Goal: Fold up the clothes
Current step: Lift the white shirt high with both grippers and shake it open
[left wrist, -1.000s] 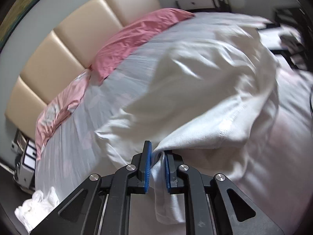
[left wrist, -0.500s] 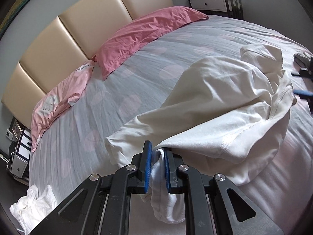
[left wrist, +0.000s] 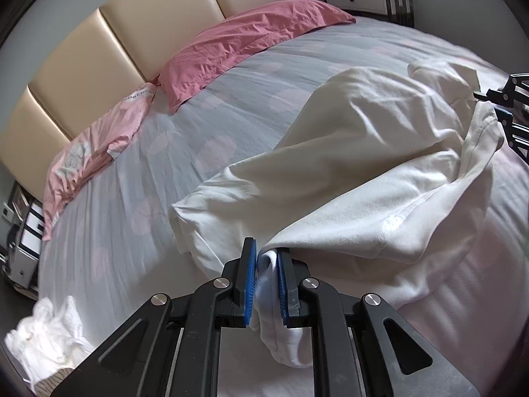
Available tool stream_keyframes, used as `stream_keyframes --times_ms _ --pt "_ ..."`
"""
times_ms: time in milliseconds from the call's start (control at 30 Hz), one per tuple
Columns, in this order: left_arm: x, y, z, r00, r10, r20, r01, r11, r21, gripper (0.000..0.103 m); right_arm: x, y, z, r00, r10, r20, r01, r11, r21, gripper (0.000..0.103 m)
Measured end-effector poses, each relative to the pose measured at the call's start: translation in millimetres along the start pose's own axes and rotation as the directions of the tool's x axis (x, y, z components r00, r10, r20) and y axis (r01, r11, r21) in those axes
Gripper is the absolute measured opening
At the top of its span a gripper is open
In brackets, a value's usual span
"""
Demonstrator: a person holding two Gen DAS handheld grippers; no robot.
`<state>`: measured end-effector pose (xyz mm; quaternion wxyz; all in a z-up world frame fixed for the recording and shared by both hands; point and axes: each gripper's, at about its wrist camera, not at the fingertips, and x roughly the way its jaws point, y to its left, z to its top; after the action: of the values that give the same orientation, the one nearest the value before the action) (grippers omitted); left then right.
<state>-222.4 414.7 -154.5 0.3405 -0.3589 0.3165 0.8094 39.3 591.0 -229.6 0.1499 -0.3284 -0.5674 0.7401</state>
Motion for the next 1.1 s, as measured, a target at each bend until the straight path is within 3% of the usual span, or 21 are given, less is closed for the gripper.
stream_keyframes --times_ms 100,300,367,467,767,833,1000,1100 --pt "-9.2 4.6 -4.6 0.999 -0.054 0.009 0.054 0.998 -0.030 0.013 -12.1 -23.3 2.7 0.999 -0.046 -0.001 0.046 0.997 0.064 0.003" --pt "-26.1 -3.9 -10.3 0.988 -0.152 -0.036 0.152 0.988 -0.015 0.015 -8.4 -86.1 3.0 0.994 -0.024 -0.110 0.052 0.965 0.258 0.003" --pt "-33.7 -17.1 -11.4 0.991 -0.129 -0.039 0.131 0.990 0.045 0.023 -7.1 -102.1 2.8 0.991 -0.011 -0.137 0.053 0.952 0.303 0.003" --pt "-48.1 -30.5 -13.7 0.993 -0.119 -0.005 0.119 0.987 0.105 0.053 -9.8 -109.0 4.7 0.988 -0.016 -0.151 0.060 0.955 0.290 0.003" --pt "-29.4 -48.3 -7.9 0.999 -0.049 -0.002 0.048 0.976 0.213 0.056 -12.0 -105.5 3.7 0.986 -0.026 -0.162 0.075 0.949 0.306 0.003" --pt "-22.1 -51.4 -6.0 1.000 -0.030 -0.006 0.031 0.972 0.233 0.054 -7.5 -106.7 2.1 0.986 -0.022 -0.166 0.074 0.947 0.314 0.003" --pt "-9.9 -45.3 9.5 0.999 -0.046 -0.005 0.046 0.988 0.146 0.013 -1.1 -105.0 -4.6 0.984 -0.011 -0.176 0.068 0.944 0.323 0.003" --pt "-27.4 -27.8 21.2 0.998 -0.059 0.038 0.057 0.996 0.064 0.006 -2.3 -109.5 -5.2 0.984 -0.012 -0.179 0.072 0.940 0.333 0.003"
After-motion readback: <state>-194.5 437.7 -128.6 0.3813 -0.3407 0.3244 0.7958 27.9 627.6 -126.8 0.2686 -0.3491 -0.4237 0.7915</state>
